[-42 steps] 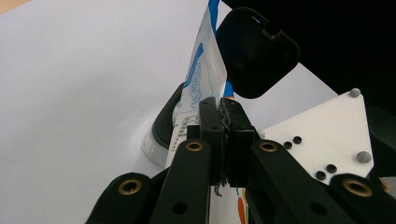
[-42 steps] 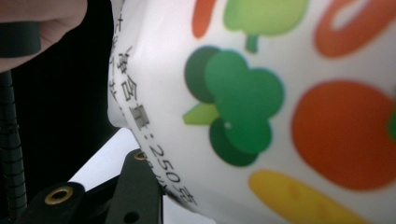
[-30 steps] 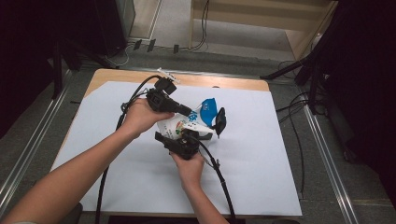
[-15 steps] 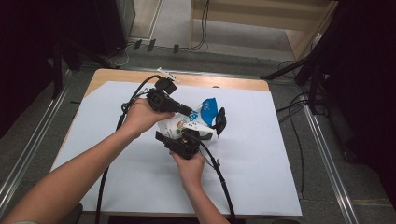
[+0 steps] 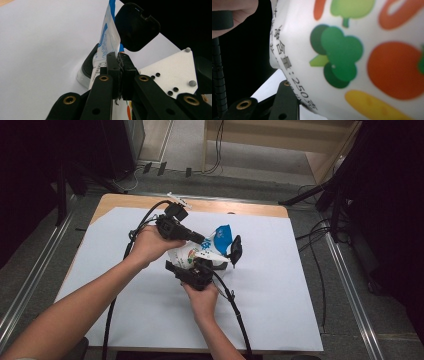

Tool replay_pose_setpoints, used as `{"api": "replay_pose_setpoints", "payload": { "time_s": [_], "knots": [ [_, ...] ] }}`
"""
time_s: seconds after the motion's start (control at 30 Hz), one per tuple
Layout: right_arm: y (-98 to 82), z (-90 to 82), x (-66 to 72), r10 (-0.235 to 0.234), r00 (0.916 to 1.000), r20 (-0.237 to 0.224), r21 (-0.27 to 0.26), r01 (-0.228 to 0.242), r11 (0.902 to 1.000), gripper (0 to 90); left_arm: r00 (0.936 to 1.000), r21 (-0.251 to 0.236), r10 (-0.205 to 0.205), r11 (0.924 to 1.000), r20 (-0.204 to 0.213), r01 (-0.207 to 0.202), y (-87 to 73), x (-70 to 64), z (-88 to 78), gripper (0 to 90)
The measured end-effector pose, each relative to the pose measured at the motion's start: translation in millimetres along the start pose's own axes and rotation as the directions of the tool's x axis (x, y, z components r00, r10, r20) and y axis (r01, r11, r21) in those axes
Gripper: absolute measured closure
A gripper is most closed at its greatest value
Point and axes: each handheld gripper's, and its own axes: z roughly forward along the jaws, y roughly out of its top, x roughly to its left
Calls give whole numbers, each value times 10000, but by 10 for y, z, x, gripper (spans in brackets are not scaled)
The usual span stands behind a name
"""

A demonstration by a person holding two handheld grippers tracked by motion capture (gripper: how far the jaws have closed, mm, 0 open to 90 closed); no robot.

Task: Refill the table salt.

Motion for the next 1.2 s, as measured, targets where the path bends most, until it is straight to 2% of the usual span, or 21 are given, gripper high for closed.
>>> {"api": "replay_pose_setpoints", "payload": {
  "time_s": [1.2],
  "knots": [
    [-5, 16, 2, 180, 9998, 14, -178, -180, 9997, 622, 10000, 82, -85, 9999, -29, 85, 9, 3, 17, 900]
  ]
}}
